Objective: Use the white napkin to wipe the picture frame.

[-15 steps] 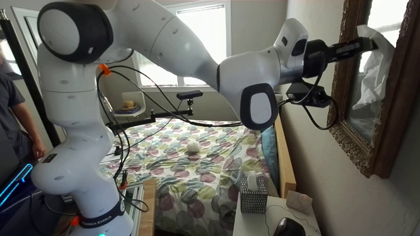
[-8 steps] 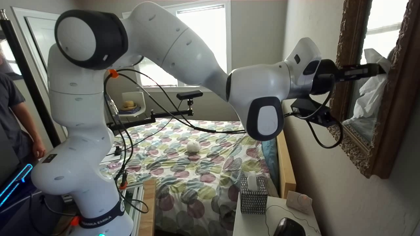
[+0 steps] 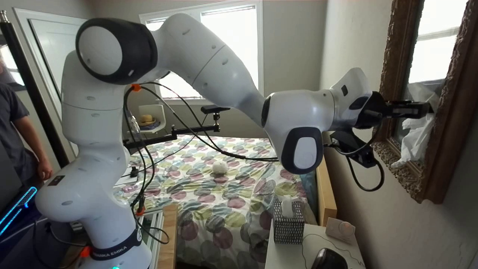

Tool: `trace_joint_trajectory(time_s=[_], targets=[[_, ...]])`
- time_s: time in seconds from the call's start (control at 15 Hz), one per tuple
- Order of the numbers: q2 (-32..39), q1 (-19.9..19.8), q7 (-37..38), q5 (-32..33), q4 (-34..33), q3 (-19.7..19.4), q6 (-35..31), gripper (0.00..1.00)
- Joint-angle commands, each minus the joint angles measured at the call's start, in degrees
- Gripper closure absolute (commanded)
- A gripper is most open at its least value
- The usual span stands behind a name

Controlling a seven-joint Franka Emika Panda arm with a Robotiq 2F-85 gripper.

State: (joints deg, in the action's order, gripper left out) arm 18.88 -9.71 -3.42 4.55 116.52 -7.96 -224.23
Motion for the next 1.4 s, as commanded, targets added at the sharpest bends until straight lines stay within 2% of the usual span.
trace_joint_trajectory(time_s=[0.0,0.8,1.33], targets=[[1.0,-0.3,2.2,-1.0,1.1,0.5,1.1,1.00],[4.6,-0.5,7.3,-0.8,5.5,2.4,4.1,1.00],[2.7,-0.9,5.7,-2.3,5.6,0.7,4.3,1.00]])
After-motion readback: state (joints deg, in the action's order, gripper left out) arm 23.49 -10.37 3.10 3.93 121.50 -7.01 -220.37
